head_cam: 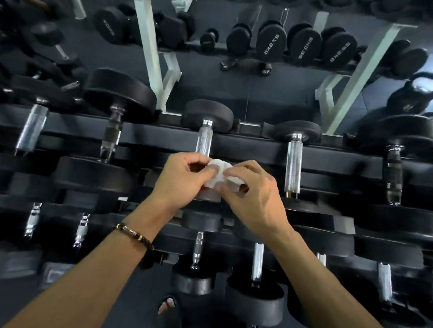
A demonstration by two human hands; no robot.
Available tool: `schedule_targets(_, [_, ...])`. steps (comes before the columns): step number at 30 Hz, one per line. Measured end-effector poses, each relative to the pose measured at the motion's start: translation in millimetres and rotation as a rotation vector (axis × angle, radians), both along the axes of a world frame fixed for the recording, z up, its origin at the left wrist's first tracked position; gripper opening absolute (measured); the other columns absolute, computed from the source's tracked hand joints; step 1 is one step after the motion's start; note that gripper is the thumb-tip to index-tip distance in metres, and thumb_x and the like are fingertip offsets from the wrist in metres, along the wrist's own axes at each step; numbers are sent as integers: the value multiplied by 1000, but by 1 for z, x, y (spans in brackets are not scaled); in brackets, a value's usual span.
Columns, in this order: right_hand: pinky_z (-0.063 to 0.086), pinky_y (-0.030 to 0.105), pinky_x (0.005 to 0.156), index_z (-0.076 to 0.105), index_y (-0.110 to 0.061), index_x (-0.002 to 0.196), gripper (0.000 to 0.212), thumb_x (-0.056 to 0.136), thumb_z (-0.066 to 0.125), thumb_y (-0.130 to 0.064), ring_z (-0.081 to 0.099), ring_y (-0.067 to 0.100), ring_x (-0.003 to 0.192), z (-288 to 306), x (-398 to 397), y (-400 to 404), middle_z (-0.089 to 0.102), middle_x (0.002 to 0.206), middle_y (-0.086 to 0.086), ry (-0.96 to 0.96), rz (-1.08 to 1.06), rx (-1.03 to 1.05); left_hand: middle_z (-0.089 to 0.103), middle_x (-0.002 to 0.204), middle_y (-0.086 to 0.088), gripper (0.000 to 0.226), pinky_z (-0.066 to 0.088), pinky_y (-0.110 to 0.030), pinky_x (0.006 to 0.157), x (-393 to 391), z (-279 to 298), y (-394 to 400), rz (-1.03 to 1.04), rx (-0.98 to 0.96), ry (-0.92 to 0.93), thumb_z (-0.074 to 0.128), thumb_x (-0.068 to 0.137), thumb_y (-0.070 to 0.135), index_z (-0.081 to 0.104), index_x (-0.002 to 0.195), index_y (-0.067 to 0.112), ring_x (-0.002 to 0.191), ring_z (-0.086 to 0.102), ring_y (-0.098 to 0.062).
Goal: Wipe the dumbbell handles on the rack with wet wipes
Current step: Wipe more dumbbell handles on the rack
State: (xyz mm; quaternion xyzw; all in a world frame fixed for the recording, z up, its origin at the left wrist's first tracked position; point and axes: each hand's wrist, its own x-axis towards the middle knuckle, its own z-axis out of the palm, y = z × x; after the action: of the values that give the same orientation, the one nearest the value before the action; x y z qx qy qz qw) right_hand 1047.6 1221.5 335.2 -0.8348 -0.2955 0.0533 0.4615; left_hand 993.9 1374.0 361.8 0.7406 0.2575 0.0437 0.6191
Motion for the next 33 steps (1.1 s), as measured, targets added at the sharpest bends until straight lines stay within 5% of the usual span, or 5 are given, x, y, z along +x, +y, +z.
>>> schedule_targets(7, [52, 33, 71, 72, -13, 97, 11, 87, 70, -9, 63, 16, 75, -8, -1, 36, 67, 92, -1, -98, -103, -98, 74, 79, 4, 7, 58, -29, 76, -10, -11, 49, -96, 292, -88, 70, 87, 12, 75, 88, 15, 76, 70, -10])
schedule_targets(11, [45, 17, 69, 72, -15, 93, 9, 88, 67, -9, 60, 12, 78, -14, 15, 38, 62, 95, -3, -22, -149, -145, 64, 117, 2, 44, 45, -25, 98, -27, -39, 69, -193, 554, 41, 75, 83, 34, 65, 121, 14, 109, 59, -10])
schedule_targets(20, [50, 38, 72, 74, -13, 97, 18, 85, 62, -5, 52, 25, 85, -36, 70, 83, 58, 94, 3, -350, 75, -308, 6, 160, 16, 79, 16, -21, 114, -28, -68, 53, -321, 120, 246, 52, 96, 47, 6, 157, 24, 134, 15, 6])
schedule_targets(29, [46, 31, 44, 73, -14, 107, 17, 92, 68, -11, 53, 20, 55, -32, 69, 71, 56, 87, 4, -430, 723, -402, -7, 151, 37, 89, 23, -19, 110, -32, -79, 50, -279, 84, 205, 51, 92, 55, -7, 155, 31, 121, 14, 29])
schedule_targets(33, [45, 34, 43, 74, -22, 94, 10, 93, 65, -18, 43, 17, 52, -31, 85, 82, 42, 77, -11, -518, 625, -343, -8, 152, 37, 89, 19, -21, 114, -33, -80, 48, -260, 82, 195, 51, 91, 56, -7, 155, 33, 132, 9, 22])
